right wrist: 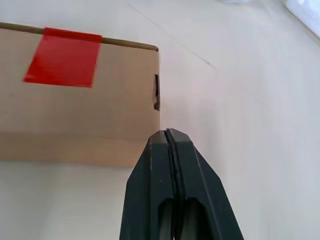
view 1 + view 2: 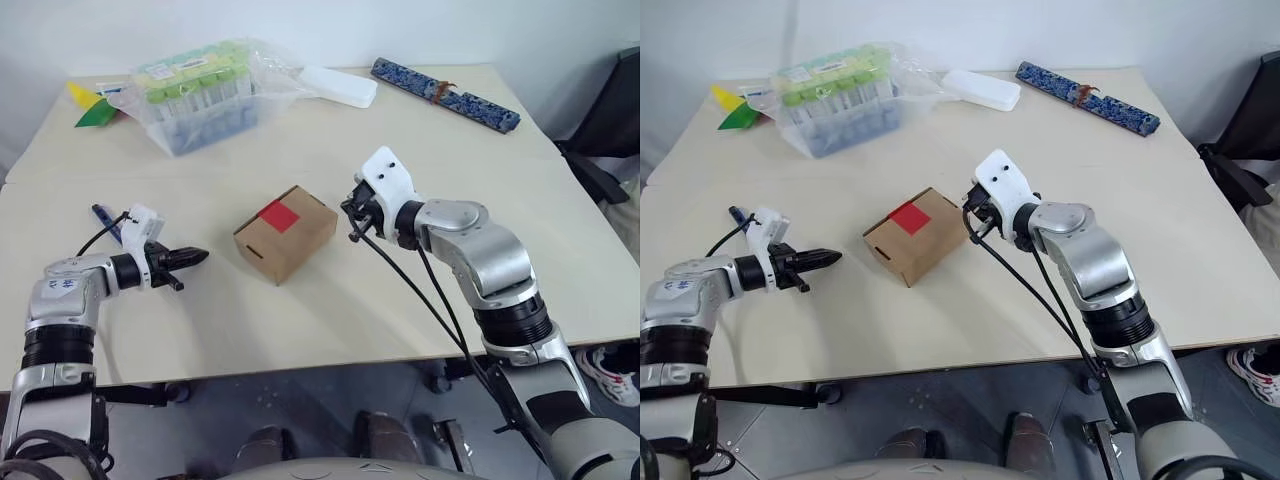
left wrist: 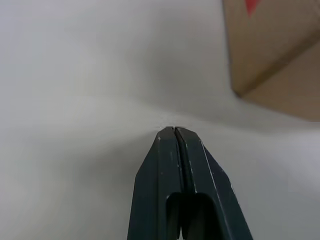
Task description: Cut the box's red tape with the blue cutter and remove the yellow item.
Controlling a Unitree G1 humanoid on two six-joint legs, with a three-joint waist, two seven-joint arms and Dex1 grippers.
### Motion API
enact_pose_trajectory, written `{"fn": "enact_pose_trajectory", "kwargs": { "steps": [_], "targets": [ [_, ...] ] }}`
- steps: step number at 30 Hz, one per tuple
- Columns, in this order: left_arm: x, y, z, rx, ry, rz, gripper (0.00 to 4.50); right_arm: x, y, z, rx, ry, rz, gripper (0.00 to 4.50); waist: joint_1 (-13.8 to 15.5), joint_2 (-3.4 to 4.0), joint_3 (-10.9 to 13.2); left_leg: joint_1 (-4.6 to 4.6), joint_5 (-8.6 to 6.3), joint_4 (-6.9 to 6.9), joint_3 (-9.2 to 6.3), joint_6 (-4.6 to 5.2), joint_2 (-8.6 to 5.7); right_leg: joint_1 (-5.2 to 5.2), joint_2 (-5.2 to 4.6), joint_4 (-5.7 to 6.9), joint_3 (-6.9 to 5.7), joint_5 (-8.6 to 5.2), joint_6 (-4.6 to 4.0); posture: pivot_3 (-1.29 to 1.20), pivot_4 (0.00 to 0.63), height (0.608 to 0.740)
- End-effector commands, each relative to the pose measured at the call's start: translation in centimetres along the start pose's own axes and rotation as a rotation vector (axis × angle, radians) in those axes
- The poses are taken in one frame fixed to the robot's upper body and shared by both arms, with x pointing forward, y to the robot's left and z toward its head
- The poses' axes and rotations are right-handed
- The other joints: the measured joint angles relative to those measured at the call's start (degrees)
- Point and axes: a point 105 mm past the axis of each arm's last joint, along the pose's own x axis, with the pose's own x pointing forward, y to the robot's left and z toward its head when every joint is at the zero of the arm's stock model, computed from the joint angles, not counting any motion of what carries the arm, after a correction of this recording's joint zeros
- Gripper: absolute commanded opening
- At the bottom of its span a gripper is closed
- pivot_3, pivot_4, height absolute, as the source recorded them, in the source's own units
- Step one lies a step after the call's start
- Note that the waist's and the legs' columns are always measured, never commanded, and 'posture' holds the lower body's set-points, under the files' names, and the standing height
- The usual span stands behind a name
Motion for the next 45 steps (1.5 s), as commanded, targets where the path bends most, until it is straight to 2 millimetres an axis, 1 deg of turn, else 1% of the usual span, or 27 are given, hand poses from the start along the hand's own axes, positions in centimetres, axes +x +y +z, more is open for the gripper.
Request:
{"fn": "enact_pose_trajectory", "kwargs": {
  "steps": [1,5,10,12,14,16,19,22,26,29,33,38,43,45],
  "targets": [
    [-1.4,-1.3,0.4,-0.012,0.014,-0.018,0.02,-0.5,-1.7,1.4,-0.054,-0.055,-0.043,0.00,0.07,0.00,0.00,0.00,0.00,0.00,0.00,0.00,0.00,0.00,0.00,0.00,0.00,0.00,0.00,0.00,0.150,0.740],
    [-2.0,-3.1,-0.8,-0.063,0.074,-0.050,0.02,-0.2,-2.9,1.1,-0.062,-0.056,-0.068,0.00,0.02,0.00,0.00,0.01,0.00,0.00,0.00,0.00,0.03,-0.01,0.00,-0.02,0.03,-0.01,-0.02,0.00,0.150,0.740],
    [-1.8,-5.1,-1.6,-0.115,0.119,-0.089,0.02,0.6,-4.5,0.7,-0.053,-0.057,-0.105,0.00,0.09,0.00,0.00,0.02,0.01,0.00,0.01,-0.03,0.03,0.00,0.00,-0.01,0.08,-0.01,-0.02,0.00,0.150,0.740],
    [-1.3,-6.2,-1.8,-0.133,0.127,-0.119,0.02,1.4,-5.5,0.1,-0.022,-0.051,-0.132,0.00,0.04,0.00,0.00,0.04,0.02,0.00,0.00,-0.03,0.03,-0.01,0.00,-0.01,0.12,-0.02,-0.03,0.00,0.150,0.740],
    [-0.5,-7.1,-1.5,-0.142,0.107,-0.134,0.02,2.3,-6.1,-0.7,-0.014,-0.037,-0.135,0.00,0.05,0.00,0.00,0.06,0.02,0.00,0.00,-0.04,0.03,0.00,0.00,-0.02,0.16,-0.02,-0.03,0.00,0.150,0.740],
    [0.2,-8.0,-1.3,-0.154,0.082,-0.150,0.02,3.2,-6.2,-1.3,-0.001,-0.031,-0.119,0.00,0.03,0.00,0.00,0.09,0.02,0.00,0.00,-0.04,0.02,0.03,0.00,-0.01,0.21,-0.02,-0.03,0.00,0.150,0.740],
    [0.8,-8.3,-1.0,-0.172,0.047,-0.137,0.02,4.3,-6.2,-2.0,0.043,-0.020,-0.093,0.00,-0.14,0.00,0.00,0.11,0.02,0.00,-0.02,-0.04,0.02,0.02,0.01,0.03,0.24,-0.02,-0.03,0.00,0.150,0.740],
    [1.3,-8.3,-0.8,-0.185,0.005,-0.115,0.02,5.1,-5.4,-2.9,0.042,0.003,-0.042,0.00,-0.24,0.00,0.00,0.12,0.03,-0.01,-0.03,-0.05,0.02,0.02,0.02,0.04,0.25,-0.02,-0.03,0.00,0.150,0.740],
    [1.7,-8.1,-0.6,-0.200,-0.036,-0.088,0.02,5.7,-4.1,-3.1,0.052,0.007,0.041,0.00,-0.23,0.00,0.00,0.13,0.03,-0.01,-0.08,-0.05,0.03,0.02,0.02,0.04,0.28,-0.02,-0.03,0.00,0.150,0.740],
    [1.9,-7.5,-0.3,-0.200,-0.070,-0.062,0.02,6.0,-2.6,-2.4,0.069,-0.026,0.121,0.00,-0.21,0.00,0.00,0.14,0.03,-0.01,-0.14,-0.05,0.03,0.02,0.02,0.05,0.32,-0.02,-0.03,0.00,0.150,0.740],
    [2.6,-6.8,0.2,-0.191,-0.092,-0.056,0.02,6.1,-1.4,-1.4,0.106,-0.063,0.187,0.00,-0.10,0.00,0.00,0.16,0.03,0.01,-0.17,-0.06,0.03,0.02,0.02,0.07,0.35,-0.02,-0.03,0.00,0.150,0.740],
    [3.8,-6.1,1.0,-0.156,-0.114,-0.061,0.02,5.2,0.1,-1.9,0.079,-0.033,0.249,0.00,0.29,0.00,0.00,0.16,0.03,0.06,-0.16,-0.06,-0.01,0.03,0.02,0.24,0.42,-0.02,-0.03,0.00,0.150,0.740],
    [5.6,-6.4,2.0,-0.120,-0.123,-0.110,0.02,3.5,2.2,-3.0,0.048,0.022,0.320,0.00,0.62,0.00,0.00,0.16,0.04,0.07,-0.07,-0.06,-0.04,0.02,0.02,0.33,0.42,-0.02,-0.03,0.00,0.150,0.740],
    [6.1,-6.5,2.3,-0.111,-0.124,-0.124,0.02,2.9,2.8,-3.2,0.040,0.036,0.332,0.00,0.71,0.00,0.00,0.16,0.04,0.09,-0.05,-0.07,-0.04,0.02,0.02,0.31,0.42,-0.02,-0.03,0.00,0.150,0.740]
  ]
}}
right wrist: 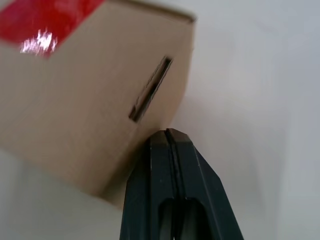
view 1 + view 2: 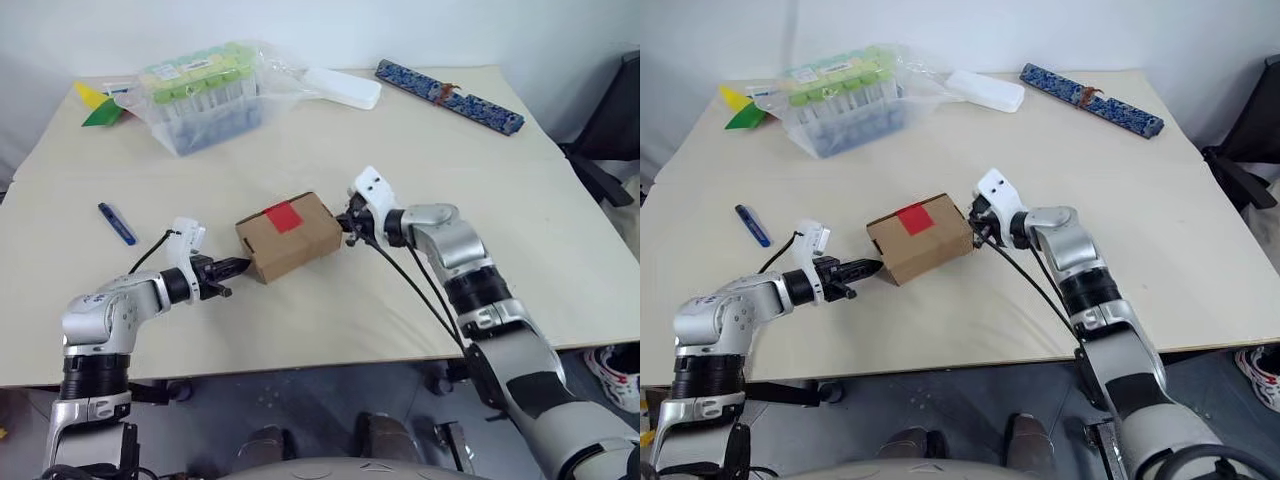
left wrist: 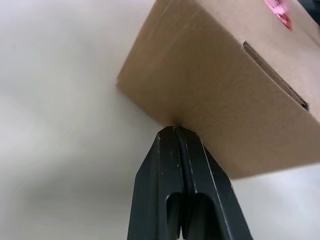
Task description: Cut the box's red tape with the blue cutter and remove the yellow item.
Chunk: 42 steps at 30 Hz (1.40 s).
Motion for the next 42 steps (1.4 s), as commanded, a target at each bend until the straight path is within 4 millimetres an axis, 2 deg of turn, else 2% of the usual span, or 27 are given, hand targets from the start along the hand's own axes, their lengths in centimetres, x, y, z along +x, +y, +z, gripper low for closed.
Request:
{"fn": "enact_pose_trajectory", "kwargs": {
  "steps": [1,9,17,23,27,34,42],
  "targets": [
    [1.6,-1.6,1.3,0.057,-0.027,-0.094,0.02,0.0,3.1,1.4,-0.053,-0.016,0.105,0.00,0.00,0.00,0.00,0.00,0.00,0.00,0.01,-0.01,0.00,0.00,0.00,0.00,0.00,0.00,0.00,0.00,0.150,0.740],
    [4.6,-2.1,1.9,0.119,0.030,-0.185,0.02,-2.2,7.0,1.0,-0.074,0.065,0.166,0.00,0.82,-0.01,0.00,0.01,0.02,0.05,0.15,-0.03,0.00,-0.02,0.01,0.01,-0.01,0.00,0.00,0.00,0.150,0.740],
    [7.2,-2.9,1.3,0.184,0.110,-0.289,0.02,-3.5,9.3,0.6,-0.039,0.109,0.185,0.00,1.02,-0.06,-0.04,-0.01,0.02,0.14,0.21,-0.03,-0.01,0.00,0.01,0.01,-0.04,0.00,0.00,0.00,0.150,0.740],
    [8.7,-3.6,1.3,0.221,0.134,-0.334,0.02,-3.9,8.4,-0.2,-0.009,0.128,0.108,0.00,1.26,-0.12,-0.07,-0.03,0.02,0.25,0.19,-0.01,-0.02,0.06,0.00,0.01,-0.05,0.00,0.00,0.00,0.150,0.740],
    [10.1,-4.3,1.7,0.249,0.137,-0.360,0.02,-4.8,6.4,-0.7,0.014,0.140,0.009,0.00,2.29,-0.14,-0.08,-0.08,0.00,0.41,0.17,0.02,-0.02,0.11,0.00,0.00,-0.05,0.00,0.00,0.00,0.150,0.740],
    [11.3,-5.0,2.1,0.279,0.134,-0.379,0.02,-5.8,4.2,-0.9,0.026,0.149,-0.077,0.00,2.65,-0.17,-0.07,-0.23,-0.05,0.72,0.13,0.12,-0.02,0.12,-0.01,0.02,-0.05,0.00,0.00,0.00,0.150,0.740],
    [12.4,-5.8,2.9,0.314,0.113,-0.378,0.02,-6.3,3.7,-1.2,0.022,0.169,-0.074,0.00,2.58,-0.19,-0.07,-0.24,-0.06,0.71,0.14,0.14,-0.02,0.11,-0.01,0.01,-0.05,0.00,0.00,0.00,0.150,0.740]
  ]
}}
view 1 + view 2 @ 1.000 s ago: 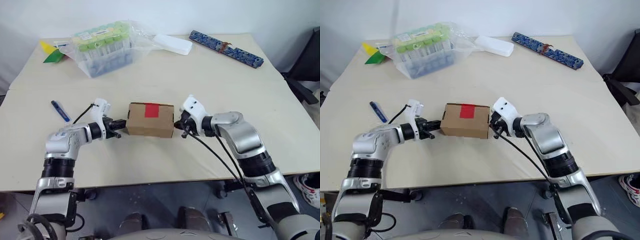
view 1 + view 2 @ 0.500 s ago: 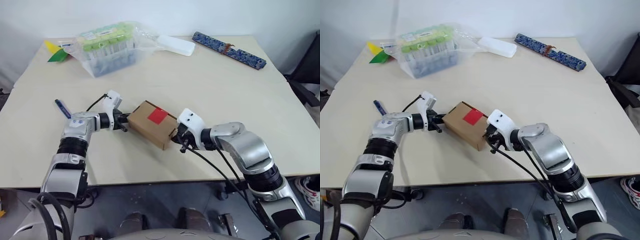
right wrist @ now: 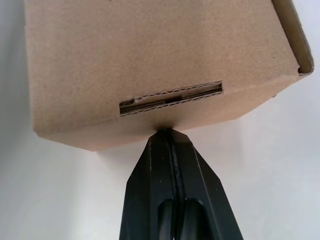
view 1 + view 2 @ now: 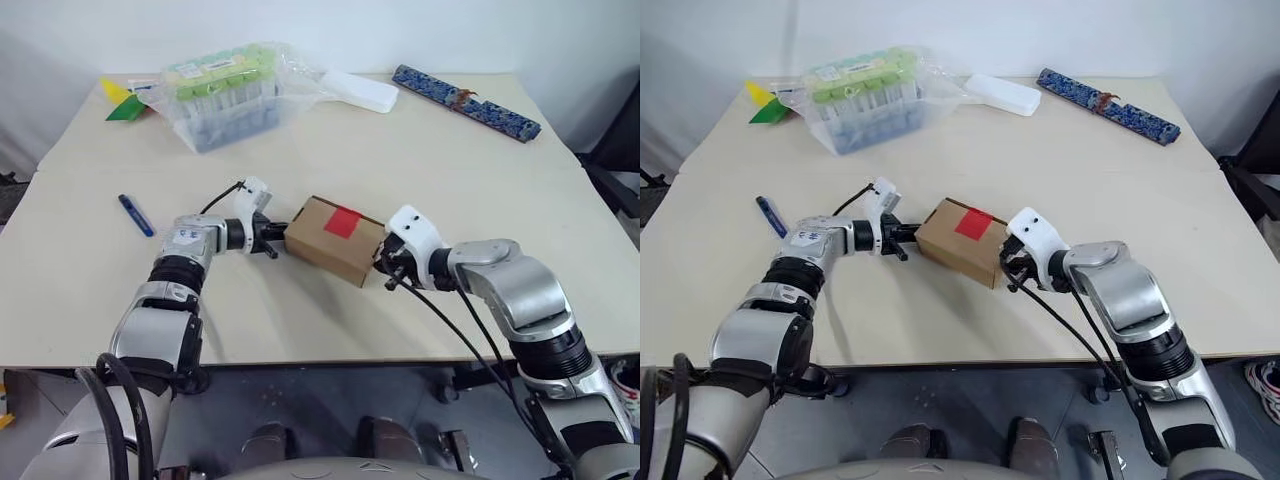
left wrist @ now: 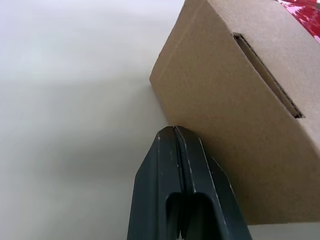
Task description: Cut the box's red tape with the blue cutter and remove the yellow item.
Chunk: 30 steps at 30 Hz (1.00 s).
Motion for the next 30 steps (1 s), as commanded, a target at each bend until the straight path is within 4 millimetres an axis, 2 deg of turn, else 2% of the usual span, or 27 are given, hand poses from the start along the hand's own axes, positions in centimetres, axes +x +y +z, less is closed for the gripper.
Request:
{"fn": "enact_pose_trajectory", "kwargs": {
  "steps": [1,15,22,30],
  "targets": [
    [3.1,-3.4,1.1,0.037,-0.016,-0.159,0.02,0.0,1.2,1.9,-0.067,-0.076,0.061,0.00,0.06,-0.01,0.01,-0.01,0.00,0.00,0.00,0.01,0.00,0.00,0.00,0.00,0.00,0.00,0.00,0.00,0.150,0.740],
    [3.2,-2.8,1.6,0.046,-0.052,-0.107,0.02,0.8,2.1,2.1,-0.081,-0.080,0.109,0.00,-0.29,-0.02,0.01,-0.01,-0.01,-0.01,0.00,0.01,0.02,-0.03,0.00,0.00,0.00,0.00,0.00,0.00,0.150,0.740],
    [2.3,-2.3,1.6,0.046,-0.062,-0.097,0.02,0.4,2.3,2.0,-0.104,-0.064,0.125,0.00,-0.47,-0.02,0.01,-0.01,-0.01,-0.01,0.02,0.01,0.03,-0.04,0.00,0.01,0.00,0.00,0.00,0.00,0.150,0.740],
    [2.5,-2.7,1.1,0.041,-0.054,-0.113,0.02,0.1,2.5,1.5,-0.119,-0.042,0.125,0.00,-0.45,-0.02,0.01,-0.01,-0.01,-0.03,0.01,0.01,0.03,-0.06,0.00,0.00,0.00,0.00,0.00,0.00,0.150,0.740]
  ]
}}
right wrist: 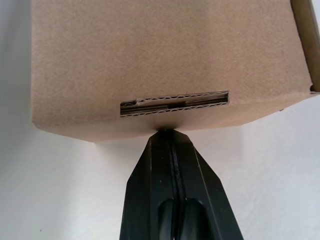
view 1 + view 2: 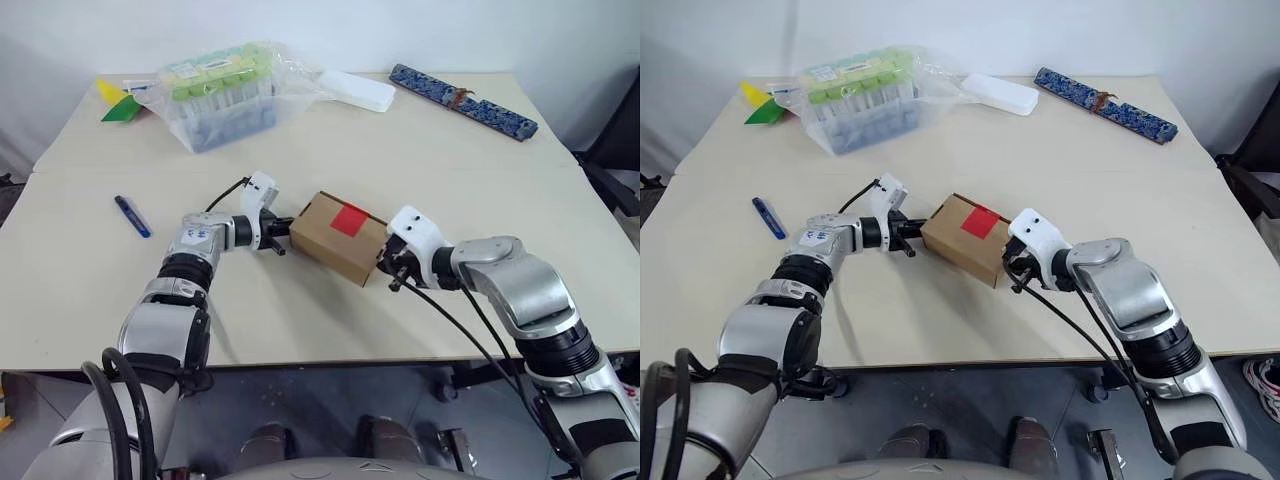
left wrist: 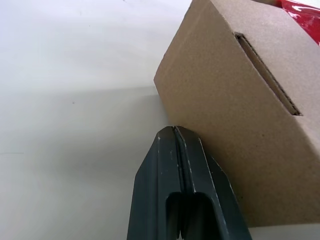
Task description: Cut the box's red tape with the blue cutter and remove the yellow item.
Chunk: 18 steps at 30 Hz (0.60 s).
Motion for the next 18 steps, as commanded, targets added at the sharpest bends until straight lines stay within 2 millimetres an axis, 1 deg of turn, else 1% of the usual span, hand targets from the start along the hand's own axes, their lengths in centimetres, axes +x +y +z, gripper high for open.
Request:
{"fn": "enact_pose_trajectory", "kwargs": {
  "steps": [1,4,7,9,11,18],
  "targets": [
    [1.8,-2.6,0.5,0.018,-0.017,-0.126,0.02,0.2,2.3,1.7,-0.071,-0.061,0.094,0.00,0.00,0.00,0.00,0.00,0.00,0.00,0.00,0.00,0.00,0.00,0.00,0.00,0.00,0.00,0.00,0.00,0.150,0.740],
    [1.3,-2.0,0.7,0.022,-0.022,-0.097,0.02,-0.2,1.9,1.9,-0.085,-0.067,0.069,0.00,0.07,0.00,0.00,0.00,0.00,0.00,0.00,0.00,0.00,0.00,0.00,0.00,0.00,0.00,0.00,0.00,0.150,0.740],
    [-0.7,-0.5,1.6,0.032,-0.045,-0.049,0.02,-1.5,0.7,2.2,-0.097,-0.067,0.000,0.00,0.01,-0.02,0.02,-0.03,0.00,0.00,0.00,0.00,0.00,-0.02,0.00,-0.01,0.00,0.00,0.00,0.00,0.150,0.740],
    [-1.5,-0.2,1.7,0.037,-0.049,-0.041,0.02,-2.0,0.5,2.1,-0.099,-0.058,-0.020,0.00,0.02,-0.02,0.03,-0.18,0.00,0.01,0.00,0.00,0.00,-0.17,0.00,0.00,0.00,0.00,0.00,0.00,0.150,0.740],
    [-2.0,0.0,1.8,0.039,-0.054,-0.032,0.02,-2.3,0.5,1.9,-0.106,-0.050,-0.027,0.00,0.03,-0.02,0.03,-0.21,0.00,0.01,0.00,0.00,0.00,-0.20,0.00,0.00,-0.01,0.00,0.00,0.00,0.150,0.740],
    [-4.7,1.3,2.1,0.037,-0.074,0.048,0.02,-3.7,-0.6,0.7,-0.077,-0.009,-0.094,0.00,0.16,-0.06,0.05,-0.26,0.00,0.02,-0.04,0.00,0.01,-0.21,0.00,-0.04,-0.04,0.00,0.00,0.00,0.150,0.740]
  ]
}}
